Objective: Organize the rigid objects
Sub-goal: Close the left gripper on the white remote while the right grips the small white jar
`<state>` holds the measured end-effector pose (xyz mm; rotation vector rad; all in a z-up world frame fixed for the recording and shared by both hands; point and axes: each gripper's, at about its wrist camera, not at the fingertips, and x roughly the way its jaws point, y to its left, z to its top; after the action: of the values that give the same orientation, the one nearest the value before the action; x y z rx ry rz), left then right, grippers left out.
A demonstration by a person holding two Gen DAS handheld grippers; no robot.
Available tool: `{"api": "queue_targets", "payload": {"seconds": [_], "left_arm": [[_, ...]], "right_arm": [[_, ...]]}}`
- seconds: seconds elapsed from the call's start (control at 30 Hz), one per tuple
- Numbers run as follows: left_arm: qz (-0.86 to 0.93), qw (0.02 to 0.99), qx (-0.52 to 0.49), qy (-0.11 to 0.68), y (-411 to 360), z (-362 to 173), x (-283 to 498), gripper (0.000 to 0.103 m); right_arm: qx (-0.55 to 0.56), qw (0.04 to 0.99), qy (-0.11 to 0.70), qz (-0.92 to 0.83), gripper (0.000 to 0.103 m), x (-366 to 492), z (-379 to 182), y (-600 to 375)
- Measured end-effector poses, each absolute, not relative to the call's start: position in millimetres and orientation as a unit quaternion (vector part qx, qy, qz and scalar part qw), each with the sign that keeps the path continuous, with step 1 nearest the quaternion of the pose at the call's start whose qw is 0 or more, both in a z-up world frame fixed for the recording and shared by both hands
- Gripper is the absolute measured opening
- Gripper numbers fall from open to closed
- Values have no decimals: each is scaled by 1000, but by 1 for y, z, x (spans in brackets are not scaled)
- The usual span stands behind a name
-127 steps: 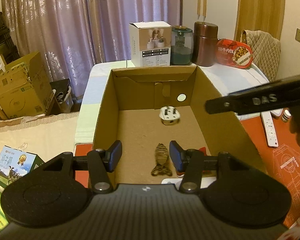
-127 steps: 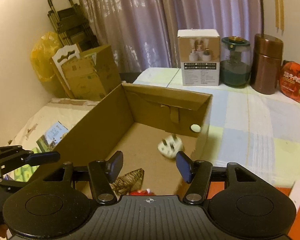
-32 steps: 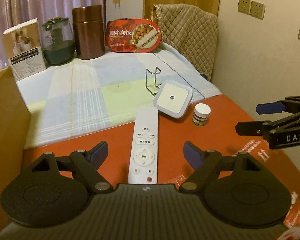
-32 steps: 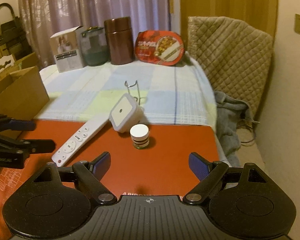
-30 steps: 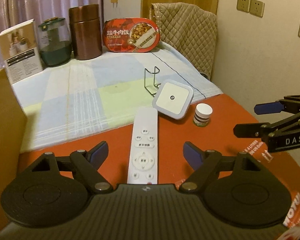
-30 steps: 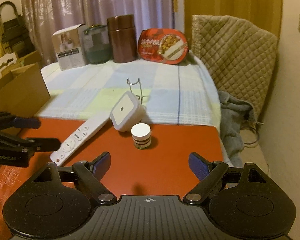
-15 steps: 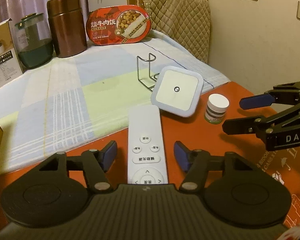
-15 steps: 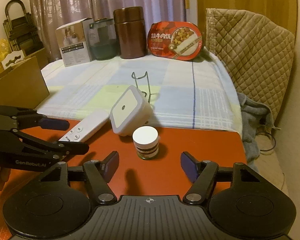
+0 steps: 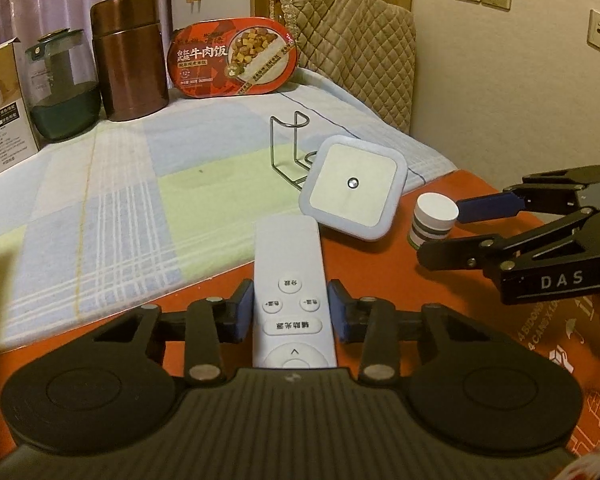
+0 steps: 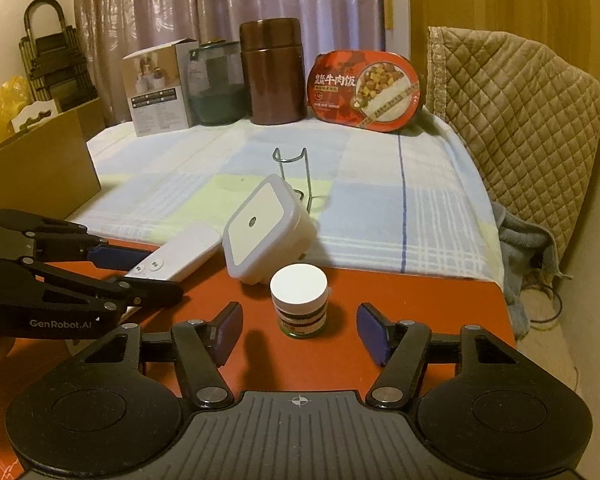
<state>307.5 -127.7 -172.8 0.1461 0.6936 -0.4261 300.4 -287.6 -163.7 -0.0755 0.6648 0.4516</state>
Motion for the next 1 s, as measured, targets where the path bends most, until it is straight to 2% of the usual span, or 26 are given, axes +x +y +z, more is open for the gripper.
{"api": "queue_targets", "payload": {"seconds": [0.27, 0.57, 0.7, 1.0], "left_arm": [[-182, 923, 48, 336, -124, -168, 303, 33], [-175, 924, 29, 338, -119, -160, 295, 33], [-173, 924, 27, 340, -118, -157, 292, 33], [-169, 925, 22, 338, -114, -132, 274, 33]], "right_arm": [[-41, 921, 318, 221, 54, 302, -167, -281], [-41, 926, 312, 210, 43, 307, -166, -276], [-40, 926, 318, 199, 30, 309, -165, -275], [-43, 926, 318, 197, 29, 294, -141, -275]]}}
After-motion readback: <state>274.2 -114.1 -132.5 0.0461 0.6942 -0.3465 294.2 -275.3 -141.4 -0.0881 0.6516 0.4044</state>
